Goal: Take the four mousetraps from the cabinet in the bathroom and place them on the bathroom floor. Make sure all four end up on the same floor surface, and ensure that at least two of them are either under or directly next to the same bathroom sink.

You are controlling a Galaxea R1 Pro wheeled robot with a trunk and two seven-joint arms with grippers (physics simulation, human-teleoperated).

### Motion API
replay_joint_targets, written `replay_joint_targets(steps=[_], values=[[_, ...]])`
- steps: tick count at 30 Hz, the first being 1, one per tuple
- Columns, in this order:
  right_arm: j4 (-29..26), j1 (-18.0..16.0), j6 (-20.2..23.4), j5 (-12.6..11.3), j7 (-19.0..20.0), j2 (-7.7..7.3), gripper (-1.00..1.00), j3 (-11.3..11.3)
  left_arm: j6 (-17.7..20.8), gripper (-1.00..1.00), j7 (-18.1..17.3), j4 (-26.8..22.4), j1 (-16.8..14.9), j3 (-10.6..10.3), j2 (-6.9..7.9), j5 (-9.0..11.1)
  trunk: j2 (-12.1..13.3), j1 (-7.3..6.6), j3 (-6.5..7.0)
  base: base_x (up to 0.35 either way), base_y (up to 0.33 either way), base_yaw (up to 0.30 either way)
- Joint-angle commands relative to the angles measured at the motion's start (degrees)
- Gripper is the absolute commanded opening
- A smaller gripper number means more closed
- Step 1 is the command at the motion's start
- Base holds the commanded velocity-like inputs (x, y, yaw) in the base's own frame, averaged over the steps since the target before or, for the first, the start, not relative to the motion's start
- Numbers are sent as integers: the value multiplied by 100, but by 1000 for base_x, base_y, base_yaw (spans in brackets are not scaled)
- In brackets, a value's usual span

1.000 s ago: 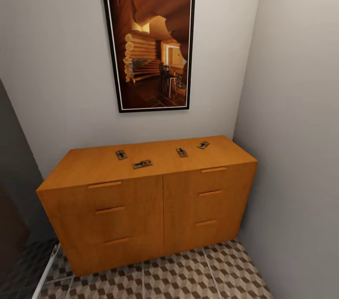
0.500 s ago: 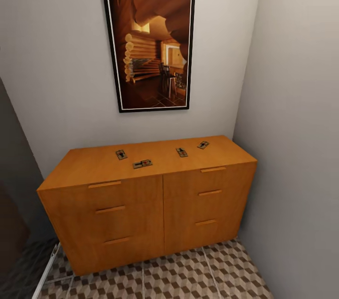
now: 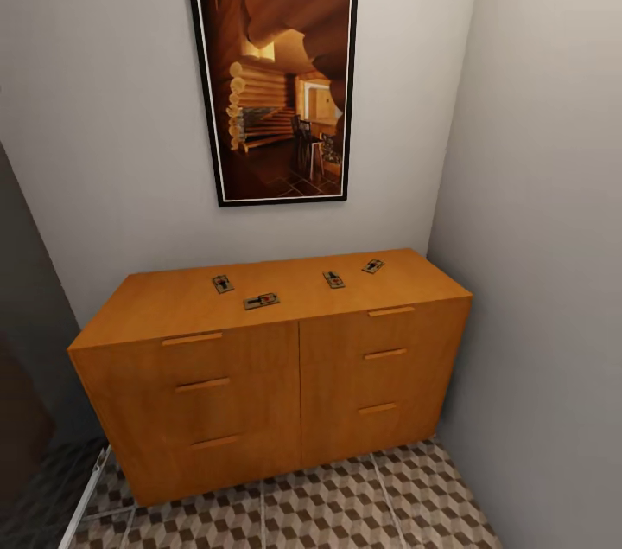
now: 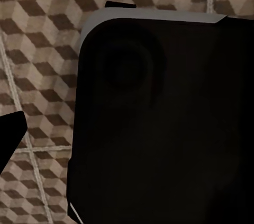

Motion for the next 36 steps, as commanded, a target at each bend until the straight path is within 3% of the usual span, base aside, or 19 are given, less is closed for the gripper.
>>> replay_joint_targets(steps=[1,17,24,27,30,31,36], values=[[5,-3,-16,38,-5,-1,100,5,-11,100,1,-2,1,2,0,52,-3,0,-5,0,0,0],[5,-3,34,27,-22,-8,100,5,-29,100,28,-18,-2,-14,-22,91,-3,0,-5,0,0,0],[-101,0,128,48,-115,-82,100,-2,143,100,26,-467,-4,-53,-283,37,-3,0,-5,0,0,0],[-381,3,231,54,-131,-169,100,-7,485,100,27,-874,-4,-74,-429,-13,-3,0,-5,0,0,0],[-912,4,484,55,-135,-248,100,-10,1066,100,27,-1473,-5,-87,-559,-107,-3,0,-5,0,0,0],[-1347,6,790,52,-129,-286,100,-13,1539,100,24,-1962,-5,-92,-624,-193,-3,0,-5,0,0,0],[-2584,11,1899,19,-87,-411,100,-54,2709,100,16,-3310,-5,-98,-723,-379,-3,0,-5,0,0,0]])
